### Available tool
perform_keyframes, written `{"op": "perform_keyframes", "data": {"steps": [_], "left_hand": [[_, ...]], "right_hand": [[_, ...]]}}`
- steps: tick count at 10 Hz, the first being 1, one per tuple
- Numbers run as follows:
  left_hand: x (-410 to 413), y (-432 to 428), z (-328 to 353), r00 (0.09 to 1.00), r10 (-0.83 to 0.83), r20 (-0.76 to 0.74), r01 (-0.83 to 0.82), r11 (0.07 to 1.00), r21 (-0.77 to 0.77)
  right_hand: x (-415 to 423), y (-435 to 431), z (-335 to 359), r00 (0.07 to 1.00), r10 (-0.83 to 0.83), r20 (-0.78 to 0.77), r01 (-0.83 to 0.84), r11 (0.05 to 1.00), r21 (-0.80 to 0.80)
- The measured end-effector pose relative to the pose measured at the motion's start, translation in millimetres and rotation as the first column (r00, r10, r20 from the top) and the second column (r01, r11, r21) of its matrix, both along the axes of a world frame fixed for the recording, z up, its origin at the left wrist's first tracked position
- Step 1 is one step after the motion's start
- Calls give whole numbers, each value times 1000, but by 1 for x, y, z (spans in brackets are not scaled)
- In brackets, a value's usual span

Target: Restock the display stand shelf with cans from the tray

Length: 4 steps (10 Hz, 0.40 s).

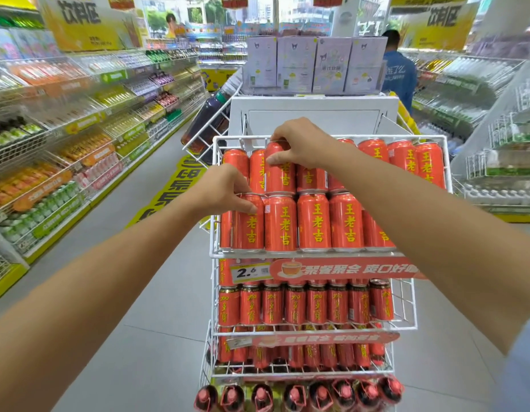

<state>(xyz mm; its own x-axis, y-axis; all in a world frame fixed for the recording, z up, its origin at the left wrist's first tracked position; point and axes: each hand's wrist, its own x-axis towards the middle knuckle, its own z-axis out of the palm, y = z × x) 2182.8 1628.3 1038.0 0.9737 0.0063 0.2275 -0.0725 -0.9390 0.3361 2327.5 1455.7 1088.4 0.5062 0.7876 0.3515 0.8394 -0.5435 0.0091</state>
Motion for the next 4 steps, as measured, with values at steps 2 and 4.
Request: {"op": "perform_keyframes", "data": {"steps": [2,4], "left_hand": [[7,6,12,995,-22,-98,28,998,54],[3,-12,38,997,4,-77,10,985,174]], "right_hand": [[-9,-1,-2,995,-86,57,84,996,39],[-46,-37,-14,963,-259,75,259,966,17]]}}
